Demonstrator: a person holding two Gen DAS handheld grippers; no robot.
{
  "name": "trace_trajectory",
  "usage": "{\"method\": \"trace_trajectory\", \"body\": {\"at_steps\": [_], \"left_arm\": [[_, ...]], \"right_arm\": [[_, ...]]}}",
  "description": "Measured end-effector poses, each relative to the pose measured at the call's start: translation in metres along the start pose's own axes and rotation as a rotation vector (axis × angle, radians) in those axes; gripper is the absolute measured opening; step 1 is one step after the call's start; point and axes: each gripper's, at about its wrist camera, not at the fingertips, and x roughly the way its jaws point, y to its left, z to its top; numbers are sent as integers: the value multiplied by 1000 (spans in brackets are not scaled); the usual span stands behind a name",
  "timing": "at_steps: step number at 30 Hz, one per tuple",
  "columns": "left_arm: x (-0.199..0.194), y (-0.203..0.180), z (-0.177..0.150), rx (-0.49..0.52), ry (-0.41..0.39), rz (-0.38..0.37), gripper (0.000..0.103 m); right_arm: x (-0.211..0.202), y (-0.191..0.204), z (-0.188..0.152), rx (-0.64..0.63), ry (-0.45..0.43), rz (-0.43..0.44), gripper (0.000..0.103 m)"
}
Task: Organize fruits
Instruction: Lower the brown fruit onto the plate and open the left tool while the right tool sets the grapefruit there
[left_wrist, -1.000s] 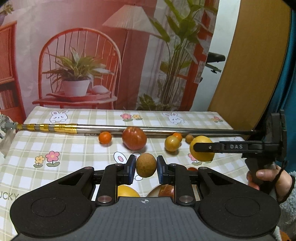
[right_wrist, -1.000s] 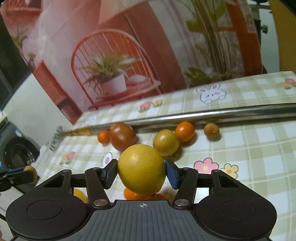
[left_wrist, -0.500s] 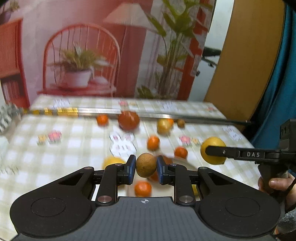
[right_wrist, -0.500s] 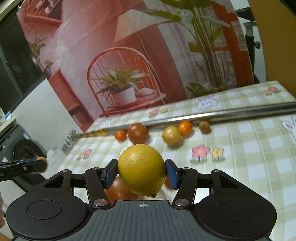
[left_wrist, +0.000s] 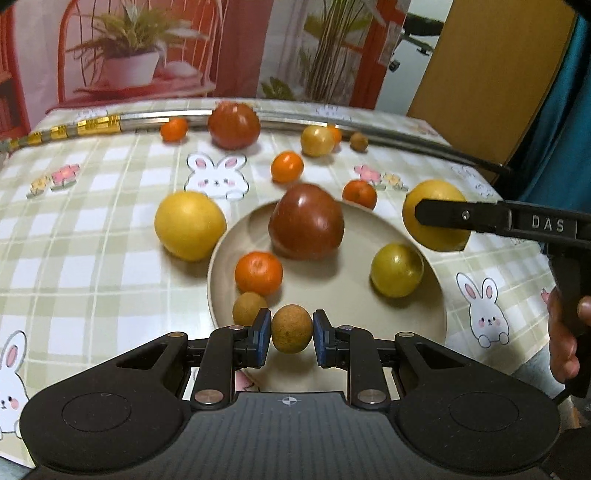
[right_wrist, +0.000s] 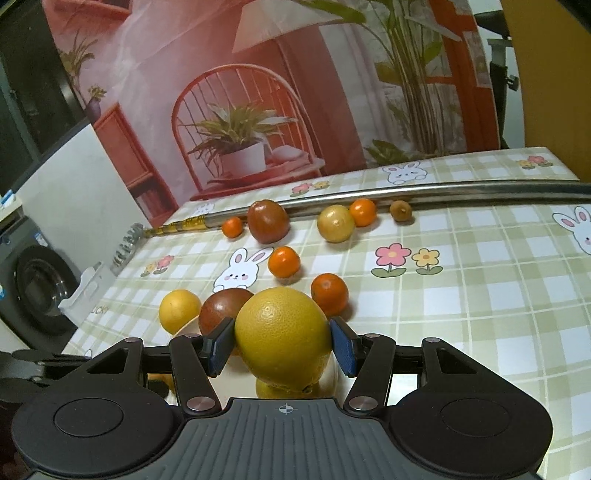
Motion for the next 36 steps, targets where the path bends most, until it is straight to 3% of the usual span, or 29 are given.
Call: {"method": "trace_trajectory", "body": {"at_steps": [10,22,36], "left_arm": [[10,-9,-9,64,25,39,26],[13,1,-6,20,20,71,26],[7,1,-10,7,-4,80,28]], "right_arm": [[28,3,7,-44,40,0,52],[60,18,11,-152,126,-12,49],[62,22,10,-179,106,-21,50]]}}
